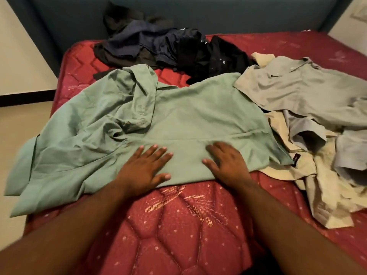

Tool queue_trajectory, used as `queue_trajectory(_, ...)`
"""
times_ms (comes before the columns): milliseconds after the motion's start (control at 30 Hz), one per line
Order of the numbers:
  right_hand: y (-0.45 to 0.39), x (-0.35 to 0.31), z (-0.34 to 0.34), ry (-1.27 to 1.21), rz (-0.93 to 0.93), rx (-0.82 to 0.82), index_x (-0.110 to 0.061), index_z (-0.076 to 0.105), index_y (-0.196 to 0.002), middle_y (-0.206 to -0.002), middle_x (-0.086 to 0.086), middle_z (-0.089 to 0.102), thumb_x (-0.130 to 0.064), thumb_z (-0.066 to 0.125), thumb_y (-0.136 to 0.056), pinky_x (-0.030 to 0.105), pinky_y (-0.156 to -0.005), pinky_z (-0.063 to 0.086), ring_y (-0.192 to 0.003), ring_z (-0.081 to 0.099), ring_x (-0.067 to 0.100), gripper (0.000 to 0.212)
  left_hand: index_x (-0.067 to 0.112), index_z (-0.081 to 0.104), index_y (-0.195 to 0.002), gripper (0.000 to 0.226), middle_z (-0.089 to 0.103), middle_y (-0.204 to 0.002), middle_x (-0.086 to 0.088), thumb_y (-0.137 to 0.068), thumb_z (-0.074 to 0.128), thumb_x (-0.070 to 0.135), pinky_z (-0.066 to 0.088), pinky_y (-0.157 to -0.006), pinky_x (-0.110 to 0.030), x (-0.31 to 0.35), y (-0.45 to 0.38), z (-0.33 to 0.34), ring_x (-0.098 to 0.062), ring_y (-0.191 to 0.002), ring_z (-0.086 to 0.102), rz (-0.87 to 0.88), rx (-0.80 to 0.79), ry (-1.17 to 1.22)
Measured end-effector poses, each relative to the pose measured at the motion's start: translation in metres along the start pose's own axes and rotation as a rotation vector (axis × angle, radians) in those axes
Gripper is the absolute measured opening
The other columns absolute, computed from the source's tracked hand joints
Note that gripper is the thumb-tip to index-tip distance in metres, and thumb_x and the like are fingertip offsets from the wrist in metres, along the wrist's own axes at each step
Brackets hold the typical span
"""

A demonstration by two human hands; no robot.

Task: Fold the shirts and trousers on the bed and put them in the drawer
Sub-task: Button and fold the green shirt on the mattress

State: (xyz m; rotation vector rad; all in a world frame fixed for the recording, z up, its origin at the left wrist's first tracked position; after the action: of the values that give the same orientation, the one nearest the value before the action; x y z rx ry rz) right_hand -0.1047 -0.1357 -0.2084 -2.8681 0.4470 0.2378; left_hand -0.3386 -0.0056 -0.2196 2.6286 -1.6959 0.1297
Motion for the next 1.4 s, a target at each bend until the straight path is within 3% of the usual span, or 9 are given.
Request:
queue_trajectory(167, 0.031, 0.091, -0.012, 0.019, 0.431, -0.338, -0.04, 0.008, -0.153, -0.163, -0.01, 0.001, -0.082, 0.022, -0.081, 0.046, -0.121, 0.002, -0.149, -0.005, 0.02, 0.085, 0.045, -0.003, -0.151, 0.08, -0.005, -0.161, 0.015, -0.08, -0.009, 0.081, -0.012, -0.115, -0.041, -0.014, 0.01, 0.009, -0.015, -0.149, -0.008, -0.004, -0.173, -0.008)
queue_trajectory(267, 0.023, 0.065, -0.013, 0.185, 0.281, -0.354, -0.04, -0.003, -0.152, -0.159, -0.011, -0.015, -0.087, 0.012, -0.078, 0.05, -0.113, -0.016, -0.148, -0.016, 0.024, 0.089, 0.039, 0.013, -0.154, 0.077, 0.007, -0.162, 0.01, -0.087, -0.002, 0.076, -0.007, -0.115, -0.054, 0.013, -0.001, -0.005, -0.019, -0.148, 0.0, 0.026, -0.148, -0.059)
queue_trajectory(400, 0.028, 0.042, 0.004, 0.064, 0.053, -0.416, -0.048, 0.0, -0.15, -0.16, -0.015, -0.008, -0.094, 0.001, -0.066, 0.045, -0.119, -0.006, -0.149, -0.01, 0.016, 0.095, 0.048, -0.01, -0.15, 0.07, -0.009, -0.159, 0.016, -0.087, 0.0, 0.077, -0.014, -0.116, -0.045, 0.043, -0.002, 0.016, -0.015, -0.149, -0.009, 0.094, -0.151, -0.023)
queue_trajectory(567, 0.032, 0.123, -0.029, 0.051, 0.329, -0.427, -0.032, 0.007, -0.155, -0.163, -0.001, -0.002, -0.071, 0.027, -0.091, 0.037, -0.119, -0.001, -0.149, -0.005, 0.02, 0.077, 0.052, -0.005, -0.149, 0.07, -0.005, -0.16, 0.015, -0.086, 0.001, 0.081, -0.015, -0.116, -0.043, 0.034, 0.003, 0.017, -0.019, -0.148, -0.011, 0.105, -0.136, 0.001)
queue_trajectory(767, 0.033, 0.039, -0.005, -0.008, -0.005, -0.459, -0.043, 0.004, -0.152, -0.162, -0.01, -0.004, -0.091, 0.003, -0.07, 0.041, -0.118, -0.005, -0.149, -0.007, 0.02, 0.095, 0.055, -0.012, -0.145, 0.075, -0.012, -0.16, 0.014, -0.077, -0.008, 0.086, -0.016, -0.116, -0.045, 0.037, 0.007, 0.013, -0.019, -0.147, -0.017, 0.082, -0.219, -0.002)
queue_trajectory(967, 0.017, -0.022, 0.003, -0.009, 0.19, -0.44, -0.039, 0.002, -0.153, -0.161, -0.009, -0.011, -0.069, 0.019, -0.093, 0.052, -0.115, -0.012, -0.148, -0.015, 0.021, 0.069, 0.04, -0.01, -0.152, 0.092, -0.013, -0.161, 0.011, -0.072, -0.007, 0.085, -0.015, -0.114, -0.059, 0.058, -0.002, -0.003, -0.016, -0.149, -0.015, -0.059, -0.301, -0.063)
queue_trajectory(1200, 0.027, -0.015, 0.017, 0.086, 0.21, -0.54, -0.05, -0.012, -0.147, -0.159, -0.015, -0.019, -0.078, 0.018, -0.086, 0.055, -0.116, -0.004, -0.148, -0.014, 0.022, 0.074, 0.052, -0.012, -0.145, 0.083, -0.015, -0.158, 0.015, -0.071, -0.011, 0.087, -0.005, -0.119, -0.036, -0.031, 0.124, 0.0, -0.008, -0.144, -0.015, -0.248, -0.224, 0.019)
queue_trajectory(1300, 0.024, -0.023, 0.013, 0.154, 0.28, -0.625, -0.045, -0.014, -0.148, -0.158, -0.012, -0.023, -0.074, 0.021, -0.09, 0.061, -0.113, -0.001, -0.148, -0.013, 0.026, 0.074, 0.041, 0.014, -0.152, 0.08, 0.008, -0.162, 0.002, -0.084, 0.003, 0.082, 0.006, -0.118, -0.029, -0.081, 0.192, -0.028, -0.018, -0.149, 0.01, -0.297, -0.176, 0.072)
queue_trajectory(1400, 0.012, -0.067, 0.005, 0.103, 0.314, -0.637, -0.031, -0.003, -0.154, -0.161, -0.001, -0.019, -0.058, 0.034, -0.097, 0.063, -0.114, 0.005, -0.148, -0.011, 0.031, 0.073, 0.02, 0.061, -0.128, 0.049, 0.061, -0.13, -0.009, -0.097, 0.042, 0.052, 0.042, -0.092, -0.04, -0.096, 0.223, -0.056, -0.028, -0.113, 0.06, -0.457, 0.342, 0.013)
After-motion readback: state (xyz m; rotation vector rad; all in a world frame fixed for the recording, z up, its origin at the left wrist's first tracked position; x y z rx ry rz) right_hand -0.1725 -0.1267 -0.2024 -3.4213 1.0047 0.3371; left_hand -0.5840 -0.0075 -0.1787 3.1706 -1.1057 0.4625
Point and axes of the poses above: each hand's wrist, its own y-axis away from the middle knuckle, its own z-axis out of the palm, x = y × z, the point moved 4 cm from there along -y, towards the middle knuckle
